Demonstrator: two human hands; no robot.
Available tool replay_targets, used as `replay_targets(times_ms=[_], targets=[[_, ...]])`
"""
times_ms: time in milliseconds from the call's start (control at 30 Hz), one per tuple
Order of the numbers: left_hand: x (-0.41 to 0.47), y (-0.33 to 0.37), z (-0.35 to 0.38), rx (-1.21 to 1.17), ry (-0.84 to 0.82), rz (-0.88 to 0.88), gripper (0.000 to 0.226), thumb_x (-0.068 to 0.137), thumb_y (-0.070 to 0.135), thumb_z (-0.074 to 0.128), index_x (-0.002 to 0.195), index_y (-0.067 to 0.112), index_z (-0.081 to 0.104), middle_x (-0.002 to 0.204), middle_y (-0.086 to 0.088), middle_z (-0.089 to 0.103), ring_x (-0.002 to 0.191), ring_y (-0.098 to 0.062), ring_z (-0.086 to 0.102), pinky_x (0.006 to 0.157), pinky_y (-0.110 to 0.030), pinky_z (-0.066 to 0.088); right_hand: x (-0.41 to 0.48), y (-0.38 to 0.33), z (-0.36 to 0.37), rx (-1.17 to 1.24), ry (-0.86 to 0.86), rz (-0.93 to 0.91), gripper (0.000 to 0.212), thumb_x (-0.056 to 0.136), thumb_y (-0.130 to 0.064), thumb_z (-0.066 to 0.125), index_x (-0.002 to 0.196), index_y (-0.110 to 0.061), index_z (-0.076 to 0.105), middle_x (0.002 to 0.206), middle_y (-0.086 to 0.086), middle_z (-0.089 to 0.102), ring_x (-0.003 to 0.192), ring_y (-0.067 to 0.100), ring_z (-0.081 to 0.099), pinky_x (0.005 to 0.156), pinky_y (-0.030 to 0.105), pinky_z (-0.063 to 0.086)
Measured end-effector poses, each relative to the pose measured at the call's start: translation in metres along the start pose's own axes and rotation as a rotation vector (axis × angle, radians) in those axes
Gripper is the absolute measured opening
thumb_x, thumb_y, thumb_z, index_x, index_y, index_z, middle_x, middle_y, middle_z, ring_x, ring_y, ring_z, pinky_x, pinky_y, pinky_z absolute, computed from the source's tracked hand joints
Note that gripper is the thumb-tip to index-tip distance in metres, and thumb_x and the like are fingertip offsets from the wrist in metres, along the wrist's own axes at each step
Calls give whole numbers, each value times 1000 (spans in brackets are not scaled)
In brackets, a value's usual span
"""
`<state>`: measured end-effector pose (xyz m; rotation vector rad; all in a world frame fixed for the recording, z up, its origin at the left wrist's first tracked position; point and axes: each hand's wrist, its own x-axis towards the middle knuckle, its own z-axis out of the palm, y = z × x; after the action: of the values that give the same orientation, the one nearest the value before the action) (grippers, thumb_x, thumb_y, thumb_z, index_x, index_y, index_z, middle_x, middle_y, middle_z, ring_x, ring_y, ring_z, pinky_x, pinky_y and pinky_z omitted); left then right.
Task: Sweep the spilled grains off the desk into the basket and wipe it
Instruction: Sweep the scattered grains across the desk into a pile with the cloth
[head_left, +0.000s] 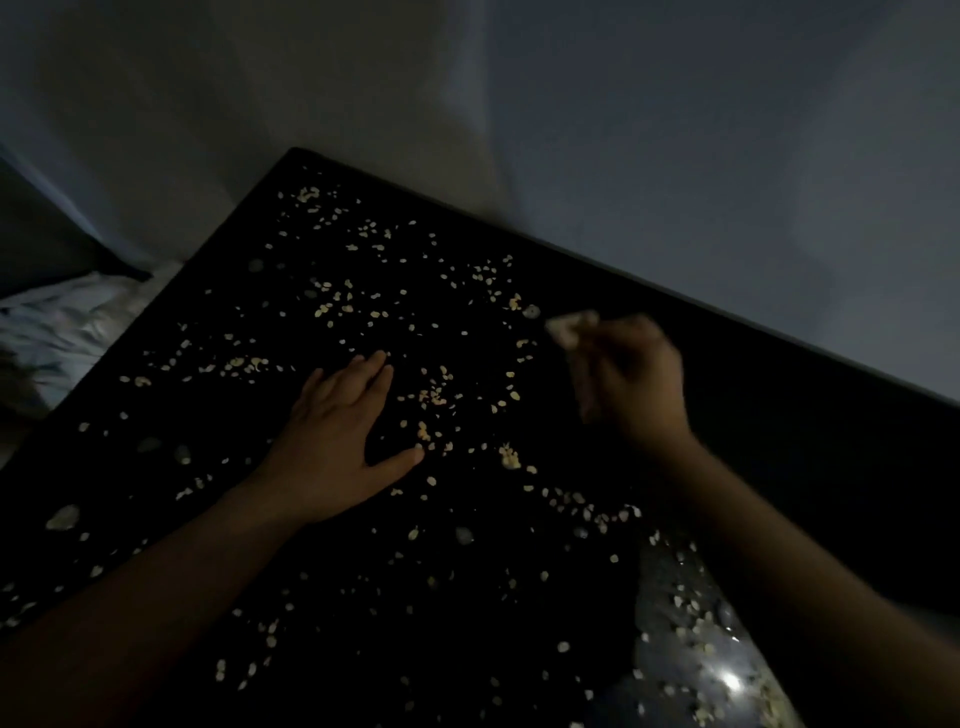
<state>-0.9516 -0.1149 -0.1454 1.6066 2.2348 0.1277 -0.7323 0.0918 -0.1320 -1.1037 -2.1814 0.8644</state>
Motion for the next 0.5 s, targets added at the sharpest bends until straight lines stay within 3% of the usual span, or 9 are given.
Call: replay_targets(times_ms=[67,133,233,300,400,500], targets=[[-1,-3,1,-15,1,11,105,71,85,19,152,20,7,159,10,-8,145,-9,-8,119,-37,-3,52,10,11,-33,91,51,26,88,-33,56,84,-14,72,71,2,58,66,22,61,69,38,55],[0,-6,2,-29,11,30,104,72,86,18,152,21,6,159,10,-9,145,-8,-9,119,-38,-2,92,18,26,-54,104,120,36,84,-47,51,96,-20,73,80,12,64,70,26,65,74,40,56],[0,-8,2,-47,25,44,101,74,84,18,153,22,5,159,11,-10,144,-6,-13,118,-35,-5,109,27,47,-160,68,147,30,92,-38,57,109,-18,72,108,14,64,98,26,62,86,23,43],[0,-8,0,-65,31,51,101,74,83,20,152,22,5,158,12,-11,143,-5,-14,118,-33,-7,99,20,52,-200,52,114,28,92,-37,59,110,-19,72,106,8,63,97,18,61,79,15,35],[-2,-9,1,-50,29,67,99,74,81,19,152,22,2,158,11,-13,143,-6,-14,117,-34,-9,50,5,50,-157,27,-16,17,89,-21,67,98,-8,74,91,-2,55,85,4,54,71,7,33],[-3,-7,1,-17,47,77,98,76,79,20,152,20,4,159,9,-11,144,-9,-11,118,-35,-8,-21,-11,46,-95,-14,-77,18,90,-26,64,97,-13,73,88,-3,55,76,5,54,67,19,45]])
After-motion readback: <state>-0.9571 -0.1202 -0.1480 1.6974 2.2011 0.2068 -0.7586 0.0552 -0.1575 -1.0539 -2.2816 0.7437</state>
